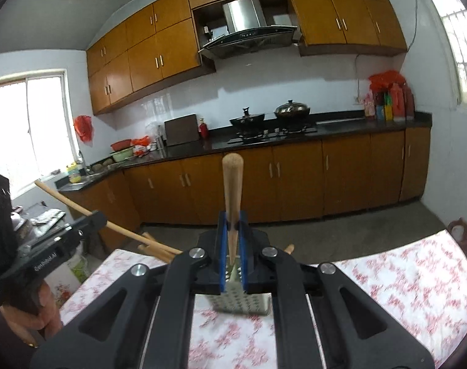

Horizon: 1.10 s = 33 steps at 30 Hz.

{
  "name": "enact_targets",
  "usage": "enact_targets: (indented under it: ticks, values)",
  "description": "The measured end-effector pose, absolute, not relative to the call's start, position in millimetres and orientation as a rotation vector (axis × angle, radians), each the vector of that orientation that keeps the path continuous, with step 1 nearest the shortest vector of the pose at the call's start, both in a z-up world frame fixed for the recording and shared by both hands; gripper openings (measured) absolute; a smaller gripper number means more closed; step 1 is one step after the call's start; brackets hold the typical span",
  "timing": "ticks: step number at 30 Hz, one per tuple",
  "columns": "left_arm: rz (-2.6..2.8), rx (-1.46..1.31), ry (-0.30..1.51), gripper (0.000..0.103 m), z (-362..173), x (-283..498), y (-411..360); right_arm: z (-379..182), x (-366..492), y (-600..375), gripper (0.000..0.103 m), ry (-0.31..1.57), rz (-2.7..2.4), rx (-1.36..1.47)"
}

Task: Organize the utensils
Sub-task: 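Raise both held chopsticks upright and carry them over the green holder, then drop the left tool's chopstick into the holder and open while the right tool releases its chopstick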

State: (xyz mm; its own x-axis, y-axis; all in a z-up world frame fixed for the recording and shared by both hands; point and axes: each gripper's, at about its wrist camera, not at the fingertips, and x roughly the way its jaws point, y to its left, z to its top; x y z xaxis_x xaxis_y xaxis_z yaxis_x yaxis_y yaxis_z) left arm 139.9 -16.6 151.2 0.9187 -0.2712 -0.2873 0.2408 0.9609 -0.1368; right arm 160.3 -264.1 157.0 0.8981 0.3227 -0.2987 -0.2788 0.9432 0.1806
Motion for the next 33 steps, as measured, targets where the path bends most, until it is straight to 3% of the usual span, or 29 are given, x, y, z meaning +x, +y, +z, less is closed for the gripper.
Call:
enact_targets:
  ticks: [12, 33]
  values:
    - [-0.23, -0.101, 0.448, 0.007, 106, 180, -27, 108, 224, -247, 0.008, 0.48, 0.285, 0.135]
    - [-0.259, -0.114, 0.512, 0.007, 97, 197, -31, 118, 237, -232, 0.008, 0.531, 0.298, 0.093]
